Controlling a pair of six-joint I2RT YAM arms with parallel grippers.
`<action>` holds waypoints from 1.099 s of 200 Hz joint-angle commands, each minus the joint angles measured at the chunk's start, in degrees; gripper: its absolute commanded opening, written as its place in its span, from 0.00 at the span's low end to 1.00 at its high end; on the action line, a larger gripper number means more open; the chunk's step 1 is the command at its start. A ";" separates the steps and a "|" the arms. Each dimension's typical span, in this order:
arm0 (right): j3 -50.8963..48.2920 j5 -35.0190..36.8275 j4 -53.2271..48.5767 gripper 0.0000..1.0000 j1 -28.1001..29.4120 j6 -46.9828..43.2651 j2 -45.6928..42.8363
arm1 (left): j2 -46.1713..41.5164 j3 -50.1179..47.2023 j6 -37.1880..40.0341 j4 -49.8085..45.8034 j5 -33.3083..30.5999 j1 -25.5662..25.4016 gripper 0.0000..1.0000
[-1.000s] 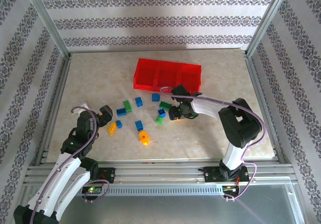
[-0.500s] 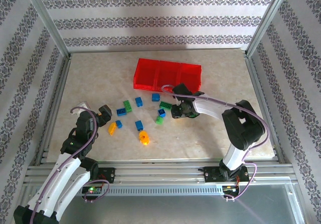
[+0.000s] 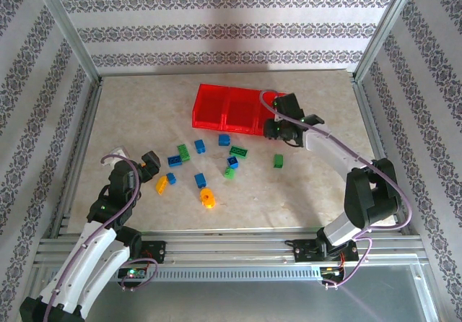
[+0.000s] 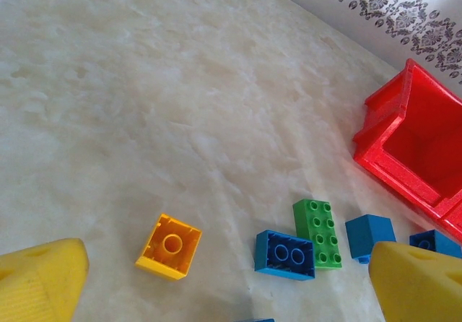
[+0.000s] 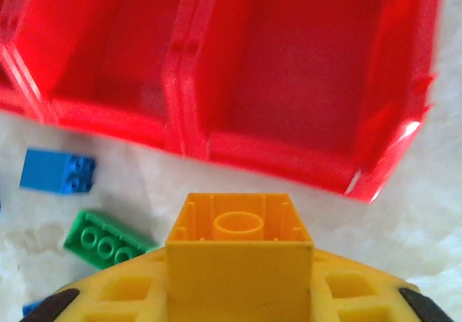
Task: Sort the legos into containers by color
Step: Place the lego in the container.
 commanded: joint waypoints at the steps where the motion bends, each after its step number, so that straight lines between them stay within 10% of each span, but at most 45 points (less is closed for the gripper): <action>1: 4.38 1.61 1.31 0.17 -1.87 -0.80 3.30 | -0.59 -0.45 1.73 1.58 -0.18 -0.52 1.00; 114: 16.65 3.86 1.24 0.25 -3.99 -3.10 21.69 | -2.08 0.53 4.03 -1.16 0.53 -0.50 1.00; 220: 14.89 5.16 0.91 0.47 -3.39 -4.78 20.86 | -2.30 0.95 6.07 -1.21 0.73 -0.50 1.00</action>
